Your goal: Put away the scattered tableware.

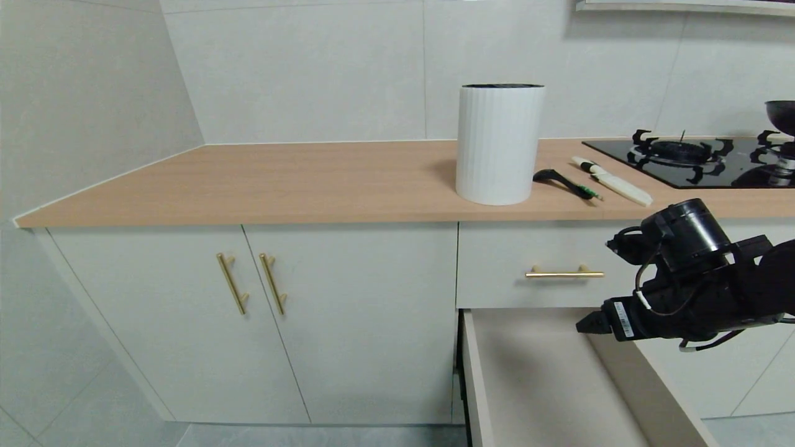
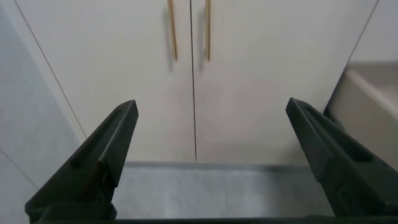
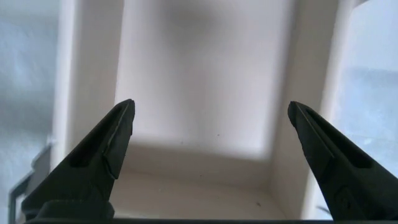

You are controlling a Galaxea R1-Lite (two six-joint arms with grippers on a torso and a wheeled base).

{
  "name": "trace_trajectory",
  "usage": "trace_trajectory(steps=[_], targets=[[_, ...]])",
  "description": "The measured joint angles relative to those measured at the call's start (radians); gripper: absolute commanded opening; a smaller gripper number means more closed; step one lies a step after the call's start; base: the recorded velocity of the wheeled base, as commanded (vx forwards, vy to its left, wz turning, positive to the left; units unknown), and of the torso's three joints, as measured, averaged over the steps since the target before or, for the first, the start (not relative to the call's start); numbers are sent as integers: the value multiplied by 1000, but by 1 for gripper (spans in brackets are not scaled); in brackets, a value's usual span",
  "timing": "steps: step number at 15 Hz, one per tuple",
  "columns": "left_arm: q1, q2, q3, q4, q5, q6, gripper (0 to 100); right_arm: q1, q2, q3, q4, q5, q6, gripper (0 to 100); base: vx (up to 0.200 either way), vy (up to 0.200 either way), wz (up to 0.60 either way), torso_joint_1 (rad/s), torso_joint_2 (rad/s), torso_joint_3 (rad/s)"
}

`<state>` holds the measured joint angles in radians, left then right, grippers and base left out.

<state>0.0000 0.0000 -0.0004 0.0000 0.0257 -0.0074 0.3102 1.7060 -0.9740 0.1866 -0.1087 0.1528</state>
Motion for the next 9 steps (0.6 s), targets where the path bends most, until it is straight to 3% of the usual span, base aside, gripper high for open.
trace_trajectory(steps=[9], targets=[[0,0,0,0,0,0,100,-1,1,1,1,0,-1,100,0,0,0,186,-469,-291]])
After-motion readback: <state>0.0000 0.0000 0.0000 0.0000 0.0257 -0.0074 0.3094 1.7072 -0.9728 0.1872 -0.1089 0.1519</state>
